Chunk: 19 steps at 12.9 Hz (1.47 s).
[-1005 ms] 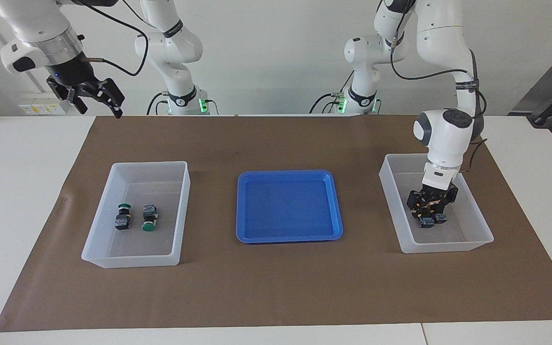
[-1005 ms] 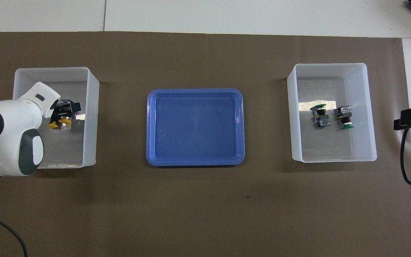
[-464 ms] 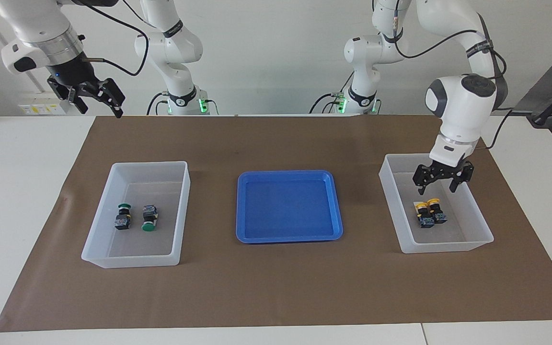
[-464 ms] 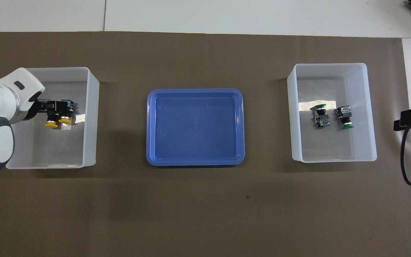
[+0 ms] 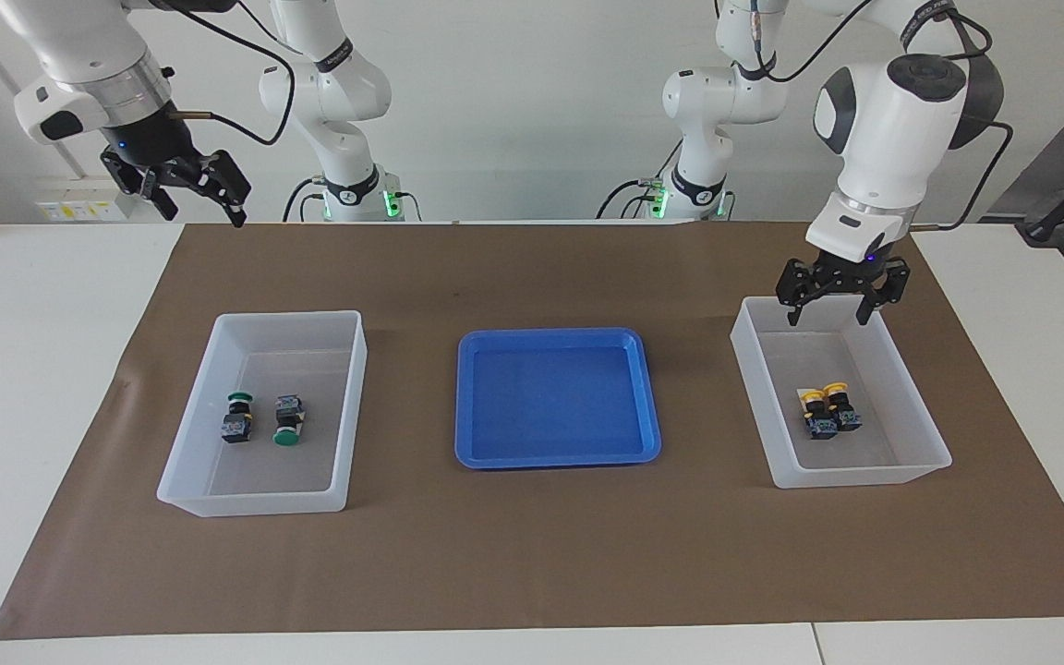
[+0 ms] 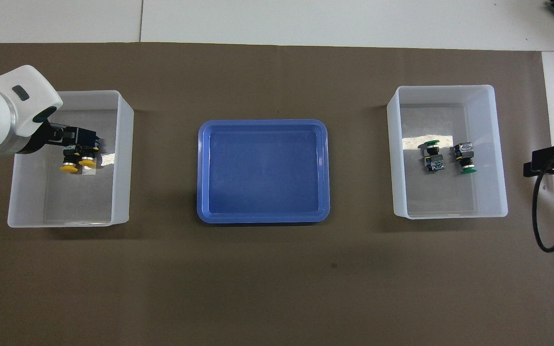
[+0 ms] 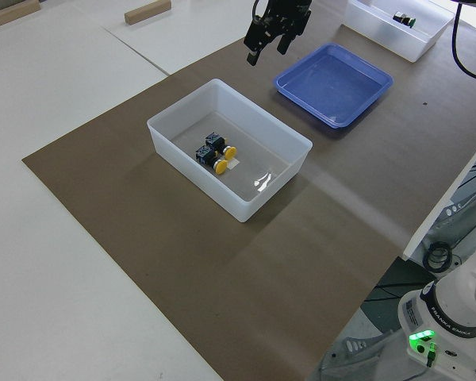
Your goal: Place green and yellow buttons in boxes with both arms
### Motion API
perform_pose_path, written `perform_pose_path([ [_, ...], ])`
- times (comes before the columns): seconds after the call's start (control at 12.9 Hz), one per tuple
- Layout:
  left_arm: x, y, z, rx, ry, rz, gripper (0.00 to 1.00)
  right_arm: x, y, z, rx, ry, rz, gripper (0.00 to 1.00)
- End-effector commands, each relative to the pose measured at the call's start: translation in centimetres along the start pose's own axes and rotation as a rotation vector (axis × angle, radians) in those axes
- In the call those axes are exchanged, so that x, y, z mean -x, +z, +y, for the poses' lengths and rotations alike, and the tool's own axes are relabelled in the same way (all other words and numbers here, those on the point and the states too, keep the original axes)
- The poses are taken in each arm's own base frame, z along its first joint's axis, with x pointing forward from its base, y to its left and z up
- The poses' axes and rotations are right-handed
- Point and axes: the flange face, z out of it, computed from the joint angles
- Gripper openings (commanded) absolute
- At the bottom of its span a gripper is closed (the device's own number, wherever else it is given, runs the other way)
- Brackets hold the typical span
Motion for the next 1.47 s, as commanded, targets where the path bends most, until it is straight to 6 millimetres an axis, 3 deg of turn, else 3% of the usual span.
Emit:
perform_pose_path([
  [0.0,-1.6,-4.2,-0.8,0.040,-0.018,-0.039,1.00,0.7,0.0,0.5,-0.008,-0.006,0.003,1.00],
  [0.15,-1.0,-5.9,-1.7,0.056,-0.032,-0.060,1.00,0.7,0.0,0.4,-0.007,-0.009,0.002,1.00],
  [0.23,0.4,-6.2,-2.1,0.054,-0.028,-0.081,1.00,0.7,0.0,0.4,-0.007,-0.008,0.002,1.00],
  [0.39,2.5,-4.9,-2.1,0.052,-0.028,-0.100,1.00,0.7,0.0,0.5,-0.006,-0.012,0.002,1.00],
  [0.85,2.9,-4.6,-2.3,0.052,-0.036,-0.105,1.00,0.8,0.1,0.7,0.044,-0.016,0.014,1.00],
  [1.0,3.3,-4.3,-3.7,0.062,-0.057,-0.125,1.00,0.8,0.2,0.7,0.045,-0.016,0.012,1.00],
  [1.39,3.8,-4.3,-4.3,0.104,-0.078,-0.142,1.00,0.8,0.1,0.8,0.052,-0.017,0.013,1.00],
])
